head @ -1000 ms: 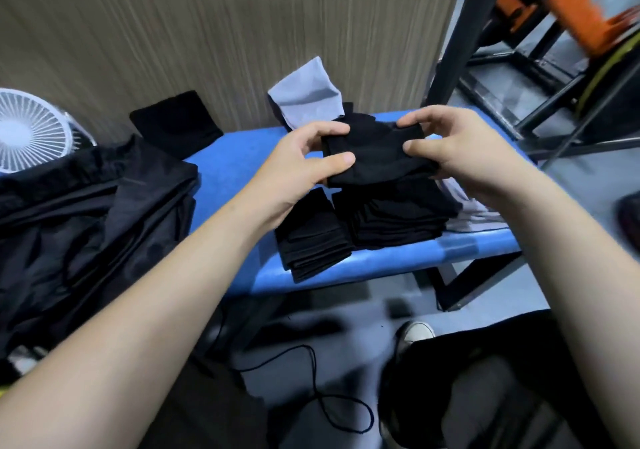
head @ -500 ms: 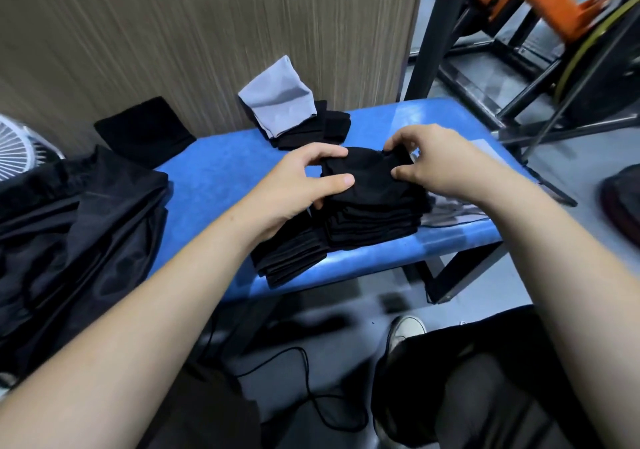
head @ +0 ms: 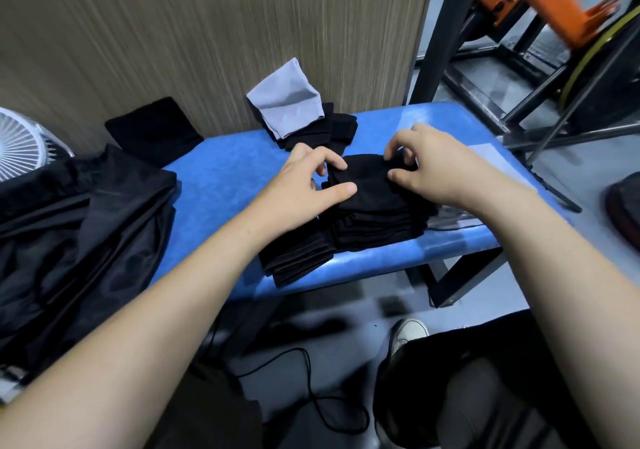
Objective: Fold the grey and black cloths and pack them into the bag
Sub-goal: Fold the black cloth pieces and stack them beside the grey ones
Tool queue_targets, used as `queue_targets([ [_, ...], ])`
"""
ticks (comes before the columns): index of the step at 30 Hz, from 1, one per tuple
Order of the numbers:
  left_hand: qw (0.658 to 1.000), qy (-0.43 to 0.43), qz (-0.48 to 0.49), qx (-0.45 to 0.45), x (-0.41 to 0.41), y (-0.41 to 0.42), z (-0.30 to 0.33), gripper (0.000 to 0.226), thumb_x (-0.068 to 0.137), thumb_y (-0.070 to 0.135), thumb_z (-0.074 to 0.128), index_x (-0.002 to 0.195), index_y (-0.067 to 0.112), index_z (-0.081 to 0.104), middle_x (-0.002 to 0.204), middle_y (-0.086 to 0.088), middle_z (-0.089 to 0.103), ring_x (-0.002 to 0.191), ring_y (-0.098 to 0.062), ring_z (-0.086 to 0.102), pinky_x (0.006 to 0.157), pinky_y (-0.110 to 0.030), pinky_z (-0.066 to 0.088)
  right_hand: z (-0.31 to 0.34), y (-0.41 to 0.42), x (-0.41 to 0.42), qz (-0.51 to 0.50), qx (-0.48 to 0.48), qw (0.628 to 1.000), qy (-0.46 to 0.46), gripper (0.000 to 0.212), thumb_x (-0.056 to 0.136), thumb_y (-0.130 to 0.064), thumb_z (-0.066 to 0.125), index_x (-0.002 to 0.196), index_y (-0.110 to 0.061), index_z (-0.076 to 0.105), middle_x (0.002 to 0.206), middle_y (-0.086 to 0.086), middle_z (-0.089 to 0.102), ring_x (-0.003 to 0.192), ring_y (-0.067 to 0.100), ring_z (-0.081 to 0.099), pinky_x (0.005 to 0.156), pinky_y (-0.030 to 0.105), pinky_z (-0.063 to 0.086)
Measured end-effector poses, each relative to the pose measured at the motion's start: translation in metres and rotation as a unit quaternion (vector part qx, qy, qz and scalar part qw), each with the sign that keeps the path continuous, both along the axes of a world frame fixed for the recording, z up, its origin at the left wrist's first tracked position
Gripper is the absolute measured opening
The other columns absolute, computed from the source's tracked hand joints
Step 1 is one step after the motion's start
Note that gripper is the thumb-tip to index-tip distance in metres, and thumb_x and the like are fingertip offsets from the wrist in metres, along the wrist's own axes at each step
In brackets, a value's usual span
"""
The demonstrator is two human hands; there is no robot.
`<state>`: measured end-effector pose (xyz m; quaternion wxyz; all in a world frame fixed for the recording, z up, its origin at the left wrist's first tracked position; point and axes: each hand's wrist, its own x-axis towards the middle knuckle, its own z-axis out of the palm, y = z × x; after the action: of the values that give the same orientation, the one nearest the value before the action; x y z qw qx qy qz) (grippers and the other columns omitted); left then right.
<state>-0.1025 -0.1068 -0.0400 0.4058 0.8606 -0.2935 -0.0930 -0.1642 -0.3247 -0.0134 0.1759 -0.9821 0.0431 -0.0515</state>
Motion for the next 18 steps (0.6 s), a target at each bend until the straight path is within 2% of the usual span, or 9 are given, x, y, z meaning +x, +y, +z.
queue_targets([
  [3,0.999,-0.031,-0.016,0.026,-0.001,0.001,-0.003,0.035,0.087,0.041,0.073,0.118,0.03,0.06,0.106,0.009,0.043,0.072,0.015,0.045,0.083,-0.023,0.043,-0.006,0.002,0.003,0.022,-0.014,0.998,0.054,0.021,0.088,-0.023,0.07,0.107,-0.023,0.06,0.098,-0.001,0.05,0.091,0.022,0.053,0.076,0.03,0.037],
  [5,0.998,-0.039,-0.024,0.041,-0.002,0.0,-0.004,0.037,0.087,0.042,0.072,0.119,0.03,0.059,0.105,0.012,0.042,0.073,0.017,0.045,0.085,-0.024,0.044,-0.01,0.003,0.005,0.026,-0.022,0.996,0.078,0.023,0.088,-0.023,0.07,0.108,-0.023,0.058,0.099,-0.001,0.05,0.09,0.021,0.051,0.076,0.029,0.036],
  [8,0.997,-0.046,-0.025,0.054,-0.002,-0.002,-0.005,0.038,0.086,0.044,0.072,0.119,0.03,0.058,0.104,0.011,0.042,0.071,0.014,0.046,0.081,-0.025,0.044,-0.012,0.004,0.01,0.031,-0.034,0.995,0.091,0.024,0.087,-0.022,0.07,0.108,-0.023,0.058,0.099,-0.001,0.051,0.089,0.02,0.05,0.076,0.029,0.037],
  [11,0.998,-0.043,-0.023,0.042,0.001,-0.003,-0.006,0.034,0.087,0.044,0.071,0.116,0.03,0.06,0.1,0.009,0.044,0.07,0.003,0.046,0.079,-0.024,0.043,-0.009,0.004,0.015,0.024,-0.036,0.994,0.096,0.018,0.088,-0.023,0.068,0.104,-0.023,0.06,0.086,-0.006,0.053,0.091,0.022,0.054,0.076,0.032,0.043],
  [14,1.0,-0.017,-0.024,-0.001,0.005,-0.003,-0.001,0.022,0.092,0.043,0.066,0.109,0.029,0.066,0.098,0.004,0.052,0.075,-0.005,0.05,0.077,-0.021,0.042,-0.003,0.003,0.022,-0.008,-0.007,0.998,0.066,0.006,0.091,-0.027,0.061,0.095,-0.024,0.063,0.081,-0.01,0.057,0.09,0.02,0.055,0.075,0.033,0.045],
  [16,0.999,-0.006,-0.017,-0.028,0.011,-0.003,0.002,0.016,0.096,0.041,0.061,0.103,0.029,0.069,0.103,-0.001,0.061,0.083,-0.005,0.055,0.076,-0.014,0.041,0.0,0.005,0.031,-0.026,0.003,0.999,0.023,0.008,0.091,-0.029,0.056,0.091,-0.025,0.063,0.083,-0.007,0.061,0.089,0.021,0.057,0.077,0.037,0.05],
  [18,0.999,-0.013,0.007,-0.04,0.02,-0.003,0.003,0.016,0.098,0.039,0.058,0.101,0.028,0.069,0.104,-0.002,0.067,0.084,-0.004,0.056,0.078,-0.015,0.042,0.001,0.009,0.043,-0.042,0.026,0.999,-0.011,0.01,0.091,-0.029,0.054,0.089,-0.024,0.063,0.081,-0.007,0.061,0.088,0.022,0.058,0.08,0.039,0.052],
])
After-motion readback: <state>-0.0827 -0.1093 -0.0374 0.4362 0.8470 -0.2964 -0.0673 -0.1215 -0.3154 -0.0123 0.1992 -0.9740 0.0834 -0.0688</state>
